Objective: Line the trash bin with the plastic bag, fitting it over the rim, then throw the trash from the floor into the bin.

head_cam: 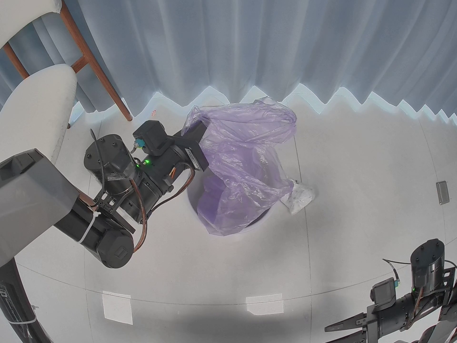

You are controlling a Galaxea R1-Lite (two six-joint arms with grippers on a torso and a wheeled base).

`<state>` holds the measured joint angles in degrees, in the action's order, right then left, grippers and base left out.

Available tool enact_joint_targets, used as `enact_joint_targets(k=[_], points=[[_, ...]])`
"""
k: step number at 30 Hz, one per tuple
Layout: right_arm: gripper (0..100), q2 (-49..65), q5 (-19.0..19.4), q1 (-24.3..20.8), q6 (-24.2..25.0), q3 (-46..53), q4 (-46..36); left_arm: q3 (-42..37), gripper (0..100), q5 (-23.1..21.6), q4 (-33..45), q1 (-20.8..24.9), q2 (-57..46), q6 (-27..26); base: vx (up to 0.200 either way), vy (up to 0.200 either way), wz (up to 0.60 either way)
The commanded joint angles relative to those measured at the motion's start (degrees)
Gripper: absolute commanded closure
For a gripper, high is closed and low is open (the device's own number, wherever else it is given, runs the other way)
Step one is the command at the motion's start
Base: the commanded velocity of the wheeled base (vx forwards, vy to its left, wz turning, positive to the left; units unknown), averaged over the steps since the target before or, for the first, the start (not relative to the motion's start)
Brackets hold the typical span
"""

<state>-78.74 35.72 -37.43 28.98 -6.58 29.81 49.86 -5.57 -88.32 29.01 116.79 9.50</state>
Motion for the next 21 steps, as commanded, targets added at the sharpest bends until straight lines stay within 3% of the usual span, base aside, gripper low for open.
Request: enact_joint_targets(k=[1,8,13,17,21], points=[[0,-16.5,-0.7,-5.4,-2.7,6.3,15.8,0.0,100,-0.4,0.0,-0.1,-0.4,0.3,0.000,0.000,0.00],[0,-32.1,-1.0,-7.0,-1.3,6.4,39.5,0.0,100,-0.4,0.0,-0.6,-0.3,0.3,0.000,0.000,0.00],[0,-45.1,-1.5,-7.8,4.2,5.9,60.2,0.1,100,-0.4,0.0,-1.2,-0.2,0.3,0.000,0.000,0.00],[0,-46.8,-5.8,-8.8,7.7,-1.3,59.8,0.1,100,-0.4,0.0,-1.4,-0.2,0.4,0.000,0.000,0.00],[0,-46.9,-7.5,-9.9,12.4,-7.9,60.0,0.1,100,-0.4,0.0,-1.4,-0.1,0.3,0.000,0.000,0.00]])
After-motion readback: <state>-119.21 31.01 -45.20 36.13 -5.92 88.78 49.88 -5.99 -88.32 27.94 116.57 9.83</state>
